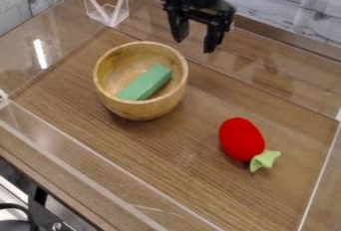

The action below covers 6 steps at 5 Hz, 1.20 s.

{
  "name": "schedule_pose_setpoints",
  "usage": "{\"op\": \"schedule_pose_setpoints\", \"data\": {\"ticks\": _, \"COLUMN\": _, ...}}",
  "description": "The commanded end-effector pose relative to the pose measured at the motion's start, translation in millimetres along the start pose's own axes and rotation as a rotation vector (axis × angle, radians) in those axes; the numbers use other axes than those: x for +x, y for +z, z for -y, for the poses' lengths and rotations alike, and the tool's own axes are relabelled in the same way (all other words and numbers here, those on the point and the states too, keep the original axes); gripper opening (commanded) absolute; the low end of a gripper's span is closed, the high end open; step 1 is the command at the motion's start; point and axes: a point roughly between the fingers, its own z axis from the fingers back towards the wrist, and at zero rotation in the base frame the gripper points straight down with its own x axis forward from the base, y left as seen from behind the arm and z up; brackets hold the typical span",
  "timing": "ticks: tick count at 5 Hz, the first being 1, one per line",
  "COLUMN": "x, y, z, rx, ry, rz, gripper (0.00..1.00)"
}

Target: Put the green object in the brown bowl

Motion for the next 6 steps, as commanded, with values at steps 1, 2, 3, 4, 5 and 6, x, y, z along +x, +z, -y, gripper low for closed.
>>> {"op": "schedule_pose_setpoints", "data": {"ticks": 1, "x": -4.7, "y": 24.8, "z": -16, "rx": 0.019, "ry": 0.006, "rz": 0.083, "gripper": 1.0}}
{"op": "schedule_pose_setpoints", "data": {"ticks": 2, "x": -3.8, "y": 22.5, "z": -8, "rx": 0.008, "ry": 0.035, "rz": 0.101, "gripper": 1.0}}
{"op": "schedule_pose_setpoints", "data": {"ticks": 3, "x": -0.4, "y": 18.4, "z": 0, "rx": -0.001, "ry": 0.06, "rz": 0.113, "gripper": 1.0}}
{"op": "schedule_pose_setpoints", "data": {"ticks": 4, "x": 2.2, "y": 15.2, "z": 8, "rx": -0.008, "ry": 0.071, "rz": 0.125, "gripper": 1.0}}
{"op": "schedule_pose_setpoints", "data": {"ticks": 5, "x": 6.2, "y": 3.2, "z": 15, "rx": -0.018, "ry": 0.05, "rz": 0.108, "gripper": 1.0}}
{"op": "schedule_pose_setpoints", "data": {"ticks": 6, "x": 10.0, "y": -9.0, "z": 23, "rx": -0.028, "ry": 0.026, "rz": 0.091, "gripper": 1.0}}
